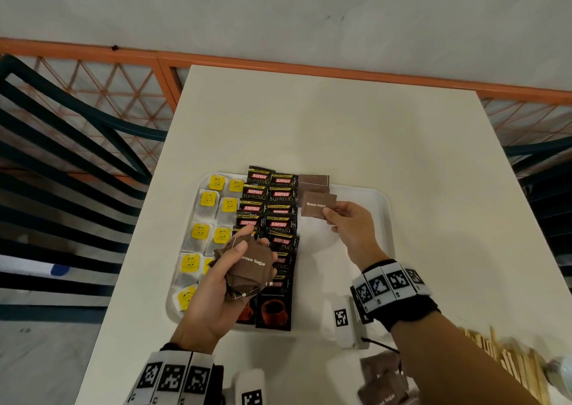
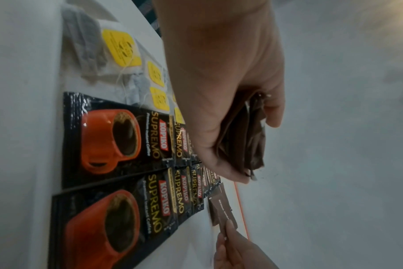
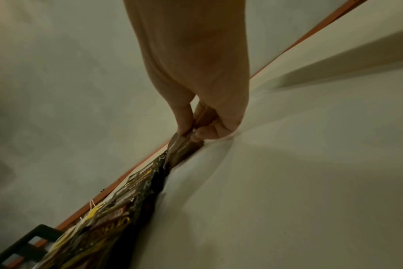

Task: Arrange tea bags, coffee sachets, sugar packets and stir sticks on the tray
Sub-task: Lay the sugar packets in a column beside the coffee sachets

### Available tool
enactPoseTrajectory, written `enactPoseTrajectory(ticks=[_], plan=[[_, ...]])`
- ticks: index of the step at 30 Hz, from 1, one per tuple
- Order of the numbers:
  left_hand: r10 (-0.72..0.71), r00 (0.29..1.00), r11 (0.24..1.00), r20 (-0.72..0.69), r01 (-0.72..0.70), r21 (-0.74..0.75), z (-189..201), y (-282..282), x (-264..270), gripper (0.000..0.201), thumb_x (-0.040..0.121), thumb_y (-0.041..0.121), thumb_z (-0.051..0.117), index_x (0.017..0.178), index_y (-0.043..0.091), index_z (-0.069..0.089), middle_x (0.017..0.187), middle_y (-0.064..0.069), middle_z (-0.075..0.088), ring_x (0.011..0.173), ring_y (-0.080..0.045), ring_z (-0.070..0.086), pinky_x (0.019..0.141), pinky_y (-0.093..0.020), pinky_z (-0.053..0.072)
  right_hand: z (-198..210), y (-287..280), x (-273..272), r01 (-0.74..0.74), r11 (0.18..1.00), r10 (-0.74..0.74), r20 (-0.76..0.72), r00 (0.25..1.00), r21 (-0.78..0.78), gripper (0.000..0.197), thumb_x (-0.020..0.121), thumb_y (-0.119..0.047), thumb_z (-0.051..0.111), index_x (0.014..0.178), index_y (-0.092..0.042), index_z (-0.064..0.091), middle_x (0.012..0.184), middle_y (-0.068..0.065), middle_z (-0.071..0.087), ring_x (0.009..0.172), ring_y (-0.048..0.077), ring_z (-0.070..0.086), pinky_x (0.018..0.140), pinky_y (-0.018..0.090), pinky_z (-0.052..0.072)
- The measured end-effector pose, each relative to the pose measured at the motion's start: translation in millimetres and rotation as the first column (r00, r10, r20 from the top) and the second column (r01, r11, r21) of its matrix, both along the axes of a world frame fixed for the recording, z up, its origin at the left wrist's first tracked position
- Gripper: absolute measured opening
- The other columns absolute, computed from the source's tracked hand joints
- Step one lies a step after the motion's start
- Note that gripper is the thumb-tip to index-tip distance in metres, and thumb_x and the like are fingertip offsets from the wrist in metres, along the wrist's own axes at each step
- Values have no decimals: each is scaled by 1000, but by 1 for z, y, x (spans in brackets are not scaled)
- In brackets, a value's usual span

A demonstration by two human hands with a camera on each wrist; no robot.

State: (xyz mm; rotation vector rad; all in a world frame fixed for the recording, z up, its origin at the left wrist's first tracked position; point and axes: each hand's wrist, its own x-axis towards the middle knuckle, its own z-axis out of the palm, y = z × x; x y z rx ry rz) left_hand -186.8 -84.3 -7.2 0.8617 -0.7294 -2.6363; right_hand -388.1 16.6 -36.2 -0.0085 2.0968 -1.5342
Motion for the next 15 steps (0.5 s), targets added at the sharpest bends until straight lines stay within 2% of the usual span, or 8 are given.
enactPoseTrajectory(ticks=[3,6,8,11,13,15], plan=[[-4,1000,1000,-24,4,-3,-2,-1,2,70,56,33,84,120,17,61,102,-12,67,90,-29,67,71,-38,57,-7,-4,-2,-17,998,19,-34,999,56,8,82,-10,66,89,-13,62,77,3,63,69,13,55,66,24,43],[-15,999,1000,-28,15,-9,-1,-1,2,83,45,35,90,120,17,61,104,-12,68,91,-30,67,71,-38,57,-11,-8,-3,-24,994,31,-62,998,109,10,81,-14,68,89,-15,62,76,-2,62,76,15,56,73,28,45],[-29,999,999,-20,29,-14,-1,-1,3,85,43,36,91,120,18,60,105,-12,68,92,-31,67,70,-38,57,-12,-9,-3,-17,990,32,-112,993,138,14,81,-15,68,93,-14,61,78,-2,62,76,13,56,76,25,46],[-38,999,999,-15,38,-19,-2,1,3,82,43,36,90,118,19,62,106,-12,68,92,-31,67,71,-39,57,-12,-9,-1,3,987,31,-205,978,162,19,81,-12,68,96,-11,56,70,-9,55,66,1,51,58,2,39],[-45,999,999,-11,44,-26,-1,2,3,79,45,38,90,117,20,64,107,-12,68,94,-30,67,73,-39,57,-14,-11,0,16,985,25,-236,971,170,21,82,-11,67,99,-9,54,68,-10,53,64,0,48,54,0,37],[-45,999,999,-2,45,-27,0,3,3,78,45,39,89,116,20,64,106,-12,67,95,-31,66,73,-40,57,-15,-13,0,18,983,28,-247,968,184,23,82,-11,66,101,-7,53,68,-8,53,64,3,49,53,2,37]])
